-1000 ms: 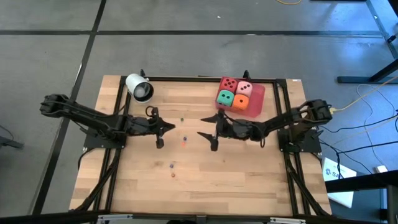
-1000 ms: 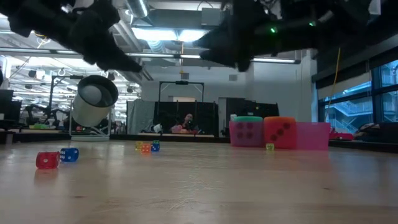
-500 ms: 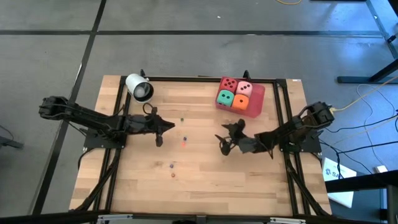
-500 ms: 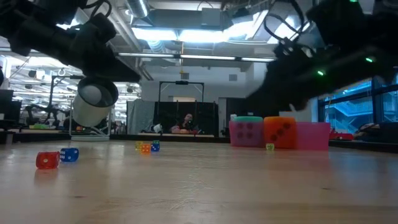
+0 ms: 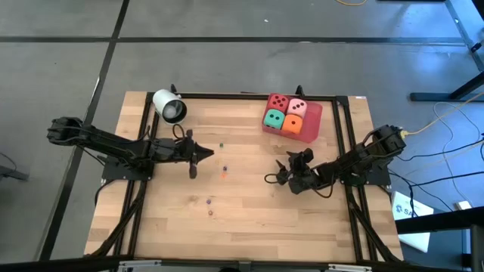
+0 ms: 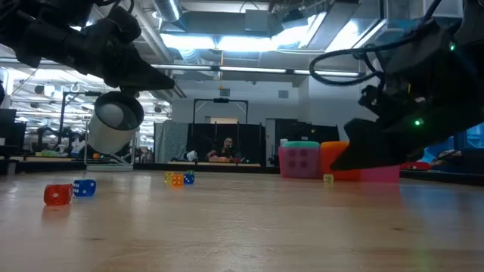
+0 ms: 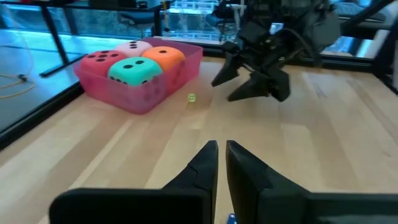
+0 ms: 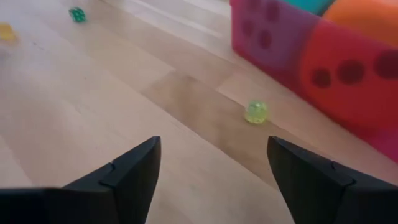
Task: Pick & Place Dice
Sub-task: Put the small light green dice into the red bin
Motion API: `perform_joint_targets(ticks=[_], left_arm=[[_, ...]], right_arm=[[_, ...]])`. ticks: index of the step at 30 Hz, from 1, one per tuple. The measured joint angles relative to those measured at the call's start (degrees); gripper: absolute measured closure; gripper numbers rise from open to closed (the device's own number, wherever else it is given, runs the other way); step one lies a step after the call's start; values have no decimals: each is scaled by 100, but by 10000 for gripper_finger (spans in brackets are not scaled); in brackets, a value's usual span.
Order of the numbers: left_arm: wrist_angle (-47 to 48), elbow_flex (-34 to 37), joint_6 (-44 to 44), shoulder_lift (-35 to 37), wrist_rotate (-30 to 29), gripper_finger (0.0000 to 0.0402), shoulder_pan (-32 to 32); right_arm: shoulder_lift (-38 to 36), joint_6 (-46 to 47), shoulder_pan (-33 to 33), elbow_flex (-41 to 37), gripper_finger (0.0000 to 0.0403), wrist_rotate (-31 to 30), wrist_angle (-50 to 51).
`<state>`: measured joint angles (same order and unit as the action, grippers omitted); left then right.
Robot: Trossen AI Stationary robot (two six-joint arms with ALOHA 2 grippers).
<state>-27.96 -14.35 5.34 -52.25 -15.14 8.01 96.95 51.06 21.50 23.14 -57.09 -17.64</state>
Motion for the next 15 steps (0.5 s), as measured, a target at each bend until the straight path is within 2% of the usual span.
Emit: perform_joint_targets(ticks=[8, 15], left_arm=[[-12, 0, 44, -3, 165, 377, 2], [-10, 0, 40, -4, 232, 374, 2]], right_arm=[[0, 19, -285, 0, 124, -8, 226], [94, -94, -748, 0, 126, 288, 194]])
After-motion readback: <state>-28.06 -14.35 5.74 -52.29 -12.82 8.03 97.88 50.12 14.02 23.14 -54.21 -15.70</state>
